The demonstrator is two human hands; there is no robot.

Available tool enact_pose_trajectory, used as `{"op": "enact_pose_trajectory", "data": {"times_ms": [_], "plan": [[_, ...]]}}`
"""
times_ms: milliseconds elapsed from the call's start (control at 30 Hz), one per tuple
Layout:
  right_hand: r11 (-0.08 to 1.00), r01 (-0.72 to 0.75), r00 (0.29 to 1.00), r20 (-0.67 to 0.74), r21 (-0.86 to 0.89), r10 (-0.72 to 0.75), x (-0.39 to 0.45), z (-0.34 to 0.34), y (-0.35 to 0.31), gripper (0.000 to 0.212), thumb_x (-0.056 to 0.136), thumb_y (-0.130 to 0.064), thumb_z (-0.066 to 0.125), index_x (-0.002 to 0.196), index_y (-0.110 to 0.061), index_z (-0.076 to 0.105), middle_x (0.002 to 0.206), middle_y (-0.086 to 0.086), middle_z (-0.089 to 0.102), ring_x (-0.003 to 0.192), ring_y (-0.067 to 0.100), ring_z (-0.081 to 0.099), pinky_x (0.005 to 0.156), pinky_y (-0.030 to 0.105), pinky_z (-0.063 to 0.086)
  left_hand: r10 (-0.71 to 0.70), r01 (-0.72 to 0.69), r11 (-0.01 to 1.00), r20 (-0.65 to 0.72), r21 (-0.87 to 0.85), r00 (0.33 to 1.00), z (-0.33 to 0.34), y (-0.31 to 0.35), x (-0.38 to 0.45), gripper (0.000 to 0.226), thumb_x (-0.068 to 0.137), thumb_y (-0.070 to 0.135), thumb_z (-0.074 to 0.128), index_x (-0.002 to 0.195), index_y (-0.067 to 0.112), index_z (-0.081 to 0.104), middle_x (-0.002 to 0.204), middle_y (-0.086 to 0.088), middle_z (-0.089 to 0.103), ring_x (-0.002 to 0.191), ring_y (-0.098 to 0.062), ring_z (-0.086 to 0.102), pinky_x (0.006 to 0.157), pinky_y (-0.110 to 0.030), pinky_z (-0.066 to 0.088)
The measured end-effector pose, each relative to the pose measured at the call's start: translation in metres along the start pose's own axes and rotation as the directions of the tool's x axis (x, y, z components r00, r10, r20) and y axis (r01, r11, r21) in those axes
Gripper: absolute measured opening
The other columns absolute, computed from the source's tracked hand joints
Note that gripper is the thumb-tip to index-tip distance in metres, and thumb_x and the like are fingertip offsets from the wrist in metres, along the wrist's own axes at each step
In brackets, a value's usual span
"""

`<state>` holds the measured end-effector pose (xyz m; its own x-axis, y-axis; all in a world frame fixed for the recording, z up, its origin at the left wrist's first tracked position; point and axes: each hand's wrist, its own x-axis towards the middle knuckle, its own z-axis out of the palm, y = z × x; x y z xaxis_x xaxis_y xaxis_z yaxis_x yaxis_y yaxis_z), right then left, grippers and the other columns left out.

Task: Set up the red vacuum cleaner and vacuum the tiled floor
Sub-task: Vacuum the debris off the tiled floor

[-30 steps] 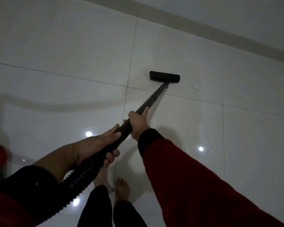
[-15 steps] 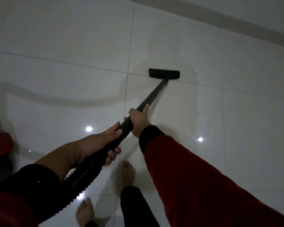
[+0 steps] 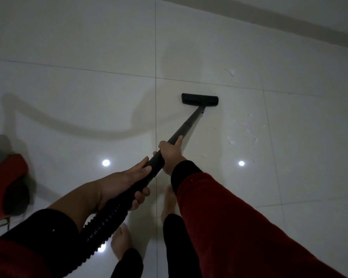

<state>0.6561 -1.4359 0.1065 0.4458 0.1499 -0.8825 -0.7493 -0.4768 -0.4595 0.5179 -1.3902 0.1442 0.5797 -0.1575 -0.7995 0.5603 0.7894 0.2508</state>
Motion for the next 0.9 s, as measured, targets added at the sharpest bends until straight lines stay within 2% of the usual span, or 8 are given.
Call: {"op": "enact_pose_trajectory", "data": {"times_ms": [167, 333, 433, 533, 633, 667, 767, 900], "plan": [[1.0, -0.011, 1.0, 0.012, 0.028, 0.011, -0.019, -0.004, 0.048, 0.082, 0.095, -0.006, 0.042, 0.148, -0.049, -0.004, 0.116, 0.004, 0.045, 0.074, 0.014, 0.059, 0.089, 0.037, 0.052, -0.011, 0.011, 1.0, -0.014, 0.027, 1.0, -0.01, -0.045, -0.019, 0.047, 0.091, 0.037, 0.051, 0.132, 0.055, 0.038, 0.058, -0.004, 0.053, 0.041, -0.009, 0.045, 0.037, -0.019, 0.044], [0.997, -0.025, 0.999, 0.024, 0.068, 0.023, -0.035, -0.017, 0.089, 0.082, 0.096, -0.007, 0.04, 0.148, -0.049, -0.006, 0.092, -0.002, 0.045, 0.075, 0.015, 0.058, 0.095, 0.041, 0.05, -0.035, 0.035, 0.998, -0.011, 0.057, 0.999, -0.013, -0.088, -0.031, 0.052, 0.089, 0.041, 0.052, 0.134, 0.058, 0.033, 0.059, -0.003, 0.054, 0.043, -0.008, 0.046, 0.039, -0.021, 0.044], [0.997, -0.021, 0.999, 0.033, 0.073, 0.019, -0.045, -0.027, 0.111, 0.082, 0.097, -0.007, 0.041, 0.148, -0.049, -0.007, 0.103, -0.001, 0.041, 0.075, 0.015, 0.058, 0.093, 0.039, 0.051, -0.018, 0.018, 0.997, -0.003, 0.077, 1.0, -0.011, -0.112, -0.037, 0.055, 0.088, 0.04, 0.052, 0.135, 0.057, 0.03, 0.06, -0.003, 0.053, 0.043, -0.008, 0.046, 0.039, -0.02, 0.044], [0.996, -0.029, 0.999, 0.047, 0.085, 0.025, -0.057, -0.042, 0.133, 0.081, 0.098, -0.007, 0.041, 0.148, -0.049, -0.008, 0.095, -0.002, 0.046, 0.074, 0.015, 0.057, 0.093, 0.039, 0.05, -0.025, 0.025, 0.998, -0.004, 0.055, 1.0, -0.004, -0.141, -0.042, 0.052, 0.088, 0.039, 0.05, 0.134, 0.058, 0.033, 0.06, -0.003, 0.052, 0.042, -0.008, 0.045, 0.038, -0.02, 0.044], [0.994, -0.037, 0.999, 0.039, 0.104, 0.034, -0.07, -0.057, 0.162, 0.082, 0.097, -0.008, 0.041, 0.148, -0.05, -0.007, 0.126, 0.006, 0.045, 0.073, 0.015, 0.057, 0.088, 0.037, 0.052, -0.028, 0.026, 0.997, 0.02, 0.076, 0.999, 0.001, -0.173, -0.049, 0.062, 0.079, 0.042, 0.057, 0.134, 0.059, 0.032, 0.059, -0.003, 0.053, 0.043, -0.009, 0.045, 0.038, -0.021, 0.044], [0.993, -0.038, 0.999, 0.038, 0.11, 0.033, -0.074, -0.061, 0.171, 0.081, 0.097, -0.008, 0.041, 0.148, -0.05, -0.007, 0.129, 0.007, 0.043, 0.074, 0.015, 0.057, 0.088, 0.037, 0.052, -0.03, 0.029, 0.996, 0.021, 0.086, 0.999, 0.002, -0.182, -0.053, 0.065, 0.077, 0.043, 0.058, 0.134, 0.059, 0.032, 0.059, -0.003, 0.053, 0.043, -0.009, 0.045, 0.038, -0.022, 0.044], [0.992, -0.047, 0.998, 0.034, 0.118, 0.044, -0.085, -0.069, 0.192, 0.081, 0.096, -0.009, 0.041, 0.147, -0.052, -0.006, 0.112, 0.002, 0.043, 0.073, 0.015, 0.058, 0.09, 0.04, 0.052, -0.041, 0.04, 0.994, 0.009, 0.106, 0.999, 0.005, -0.202, -0.061, 0.065, 0.079, 0.041, 0.056, 0.136, 0.059, 0.03, 0.06, -0.004, 0.051, 0.043, -0.009, 0.044, 0.038, -0.022, 0.043], [0.99, -0.051, 0.998, 0.031, 0.133, 0.048, -0.099, -0.072, 0.215, 0.081, 0.096, -0.009, 0.04, 0.147, -0.052, -0.006, 0.114, 0.002, 0.04, 0.072, 0.015, 0.058, 0.089, 0.04, 0.052, -0.057, 0.057, 0.99, 0.002, 0.126, 0.998, 0.002, -0.223, -0.073, 0.063, 0.079, 0.04, 0.056, 0.134, 0.06, 0.032, 0.06, -0.003, 0.05, 0.044, -0.009, 0.042, 0.039, -0.021, 0.042]]}}
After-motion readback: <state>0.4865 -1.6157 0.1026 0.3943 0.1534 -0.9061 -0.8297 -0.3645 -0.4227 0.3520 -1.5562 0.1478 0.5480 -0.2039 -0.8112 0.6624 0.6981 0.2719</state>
